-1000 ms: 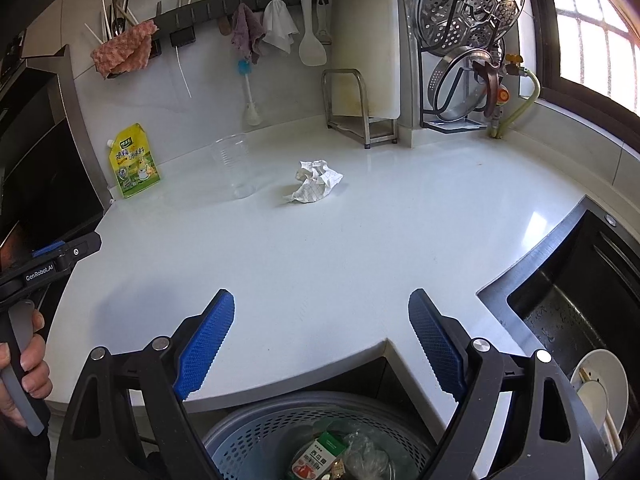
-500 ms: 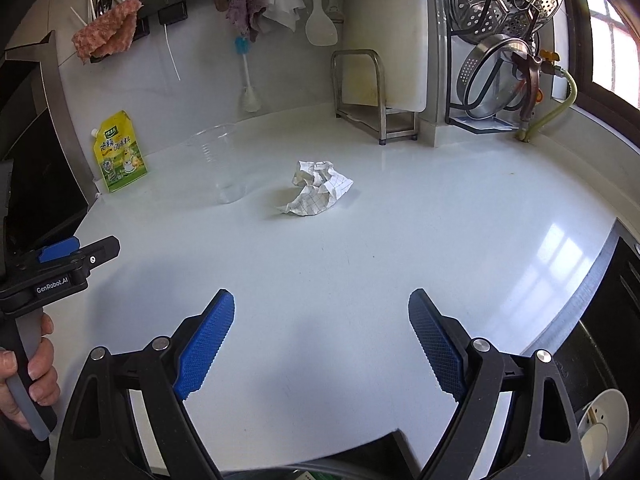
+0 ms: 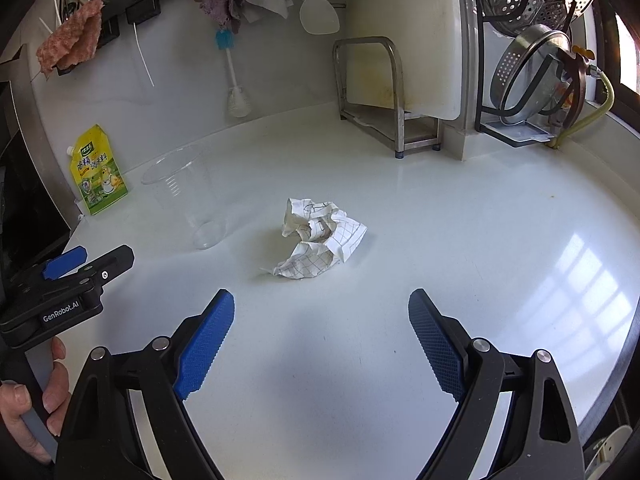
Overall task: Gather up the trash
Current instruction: 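Lower the right gripper onto the crumpled grid paper and close it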
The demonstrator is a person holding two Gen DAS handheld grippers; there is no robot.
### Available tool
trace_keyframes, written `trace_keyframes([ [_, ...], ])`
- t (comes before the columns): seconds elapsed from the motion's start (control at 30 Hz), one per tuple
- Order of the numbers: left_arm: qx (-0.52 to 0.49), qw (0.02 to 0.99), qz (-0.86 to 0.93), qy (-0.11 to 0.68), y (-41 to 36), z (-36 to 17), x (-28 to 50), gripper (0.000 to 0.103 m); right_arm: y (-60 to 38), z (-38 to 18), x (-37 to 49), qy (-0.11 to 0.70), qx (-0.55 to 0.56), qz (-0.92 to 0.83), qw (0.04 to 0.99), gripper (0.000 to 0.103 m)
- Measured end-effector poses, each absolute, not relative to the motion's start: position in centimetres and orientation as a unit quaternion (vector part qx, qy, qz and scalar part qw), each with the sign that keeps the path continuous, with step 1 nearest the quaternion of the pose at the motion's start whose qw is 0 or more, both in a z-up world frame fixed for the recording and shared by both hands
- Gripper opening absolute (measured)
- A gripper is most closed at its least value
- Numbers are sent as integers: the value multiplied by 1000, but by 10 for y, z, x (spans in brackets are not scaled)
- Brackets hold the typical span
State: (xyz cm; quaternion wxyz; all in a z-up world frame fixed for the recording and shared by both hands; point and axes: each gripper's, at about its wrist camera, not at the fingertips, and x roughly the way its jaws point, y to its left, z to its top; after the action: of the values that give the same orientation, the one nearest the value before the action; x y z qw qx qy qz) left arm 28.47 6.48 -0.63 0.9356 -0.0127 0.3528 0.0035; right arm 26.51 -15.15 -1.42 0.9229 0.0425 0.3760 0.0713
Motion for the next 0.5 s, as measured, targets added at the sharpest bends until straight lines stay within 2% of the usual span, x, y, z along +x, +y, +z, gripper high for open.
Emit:
trace_keyframes([
  [0.5, 1, 931, 16, 365, 58, -17, 317, 94, -145, -25, 326, 403, 24, 57, 913, 85],
])
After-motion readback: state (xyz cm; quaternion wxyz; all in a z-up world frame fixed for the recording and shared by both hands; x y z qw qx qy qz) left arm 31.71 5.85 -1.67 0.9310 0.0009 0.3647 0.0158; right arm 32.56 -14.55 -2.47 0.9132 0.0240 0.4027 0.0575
